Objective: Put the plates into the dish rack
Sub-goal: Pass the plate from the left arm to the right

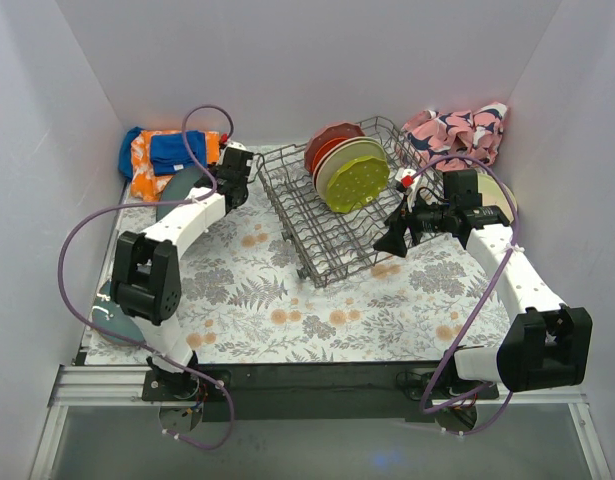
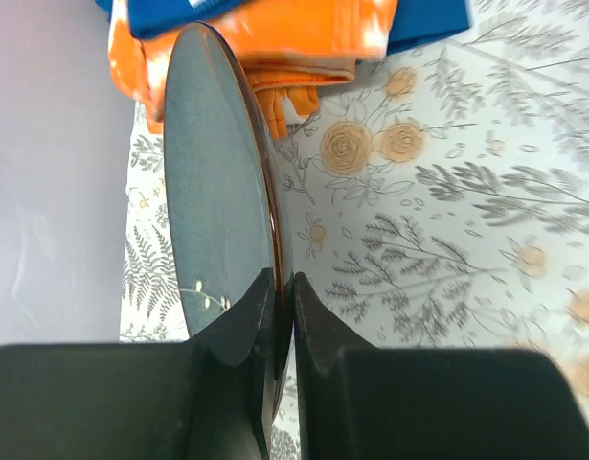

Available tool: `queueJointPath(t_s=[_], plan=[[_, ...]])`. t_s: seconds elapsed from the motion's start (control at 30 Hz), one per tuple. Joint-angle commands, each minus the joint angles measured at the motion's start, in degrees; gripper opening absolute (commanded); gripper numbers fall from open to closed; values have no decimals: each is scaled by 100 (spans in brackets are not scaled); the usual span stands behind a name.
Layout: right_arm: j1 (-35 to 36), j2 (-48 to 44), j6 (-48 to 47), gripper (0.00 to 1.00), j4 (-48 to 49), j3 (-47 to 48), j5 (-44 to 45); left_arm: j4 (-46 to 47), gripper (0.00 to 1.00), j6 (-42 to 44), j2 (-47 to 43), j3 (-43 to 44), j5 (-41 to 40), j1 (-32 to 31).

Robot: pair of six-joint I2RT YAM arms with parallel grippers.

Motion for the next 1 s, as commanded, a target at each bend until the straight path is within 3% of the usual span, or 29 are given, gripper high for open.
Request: queueJointPath(t_s=[0.0,0.2,0.4,0.73,0.97], plan=[[25,-96,-12,88,113,-7,-89,113,0,141,-1308,-5,-106,-169],[17,-87,-39,88,113,-15,-124,-292,0,246,-2457,-504,1089,-371],[17,-104,-48,88,113,11,-150,93,0,861,-3487,-1244,2310,-450],[25,36,181,88,43,652,-317,472,0,2258,-4174,-1490,2645,-1039],[192,878,969,88,-353,2038,-1028,1226,0,3040,-4745,-2017,2910,-1417]])
